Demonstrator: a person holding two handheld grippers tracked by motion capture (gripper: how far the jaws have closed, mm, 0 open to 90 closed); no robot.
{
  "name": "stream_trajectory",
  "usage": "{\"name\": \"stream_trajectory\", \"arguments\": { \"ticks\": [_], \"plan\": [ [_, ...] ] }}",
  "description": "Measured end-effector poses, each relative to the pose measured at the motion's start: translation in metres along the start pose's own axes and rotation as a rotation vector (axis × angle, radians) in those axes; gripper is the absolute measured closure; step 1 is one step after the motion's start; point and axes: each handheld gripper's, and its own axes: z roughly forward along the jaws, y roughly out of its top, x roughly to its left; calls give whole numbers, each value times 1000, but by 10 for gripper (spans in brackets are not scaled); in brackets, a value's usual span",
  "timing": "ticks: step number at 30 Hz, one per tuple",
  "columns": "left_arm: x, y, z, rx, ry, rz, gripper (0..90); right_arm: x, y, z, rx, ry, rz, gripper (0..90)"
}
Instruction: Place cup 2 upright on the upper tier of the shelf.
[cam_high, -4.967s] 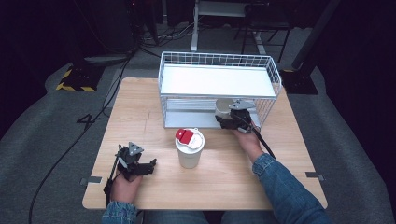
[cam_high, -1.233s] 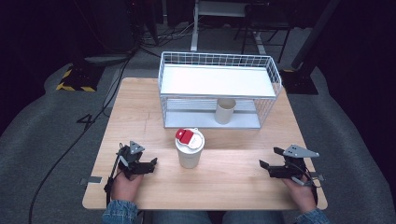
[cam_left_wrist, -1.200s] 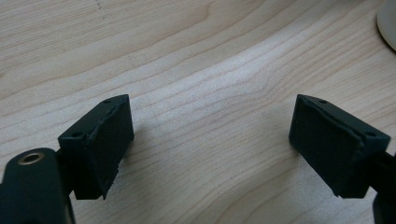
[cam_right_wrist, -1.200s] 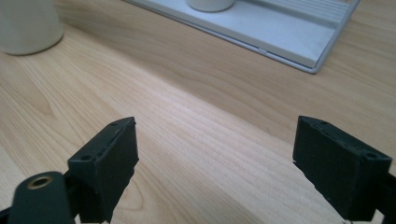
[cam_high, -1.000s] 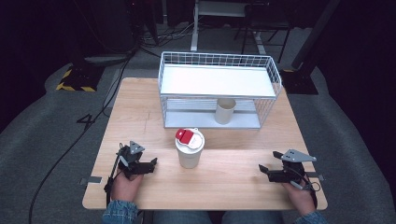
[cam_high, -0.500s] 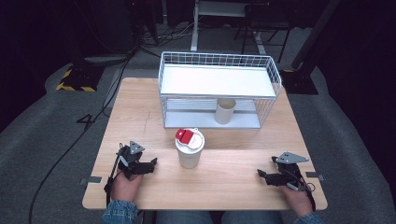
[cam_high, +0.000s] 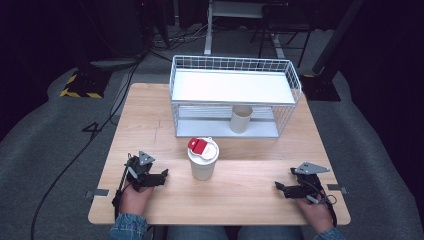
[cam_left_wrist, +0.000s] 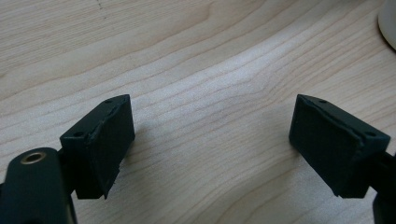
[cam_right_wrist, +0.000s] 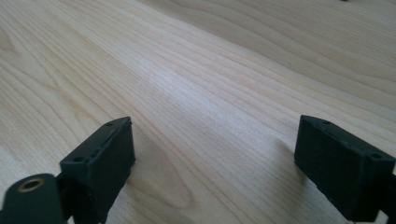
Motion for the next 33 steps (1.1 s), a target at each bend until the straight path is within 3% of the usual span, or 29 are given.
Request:
{"name": "stream_trajectory", "arguments": {
  "ticks": [3, 11, 14, 20, 25, 30, 33],
  "plan": [
    [0, 0, 0, -1, 6, -4, 148, -1, 1, 2, 18, -18, 19, 47],
    [0, -1, -1, 1, 5, -9, 150, -1, 1, 2, 18, -21, 21, 46],
    [2, 0, -3, 8, -7, -28, 143, -1, 2, 3, 18, -22, 22, 46],
    [1, 3, -16, -76, -21, -10, 121, -1, 2, 3, 17, -22, 22, 46],
    [-3, 5, -27, -133, -88, -13, 106, -1, 2, 3, 18, -23, 21, 46],
    [-11, 9, -40, -215, -122, 31, 97, -1, 2, 3, 17, -24, 22, 46],
    [-16, 11, -45, -238, -148, 41, 97, -1, 2, 3, 17, -24, 22, 46]
  ]
}}
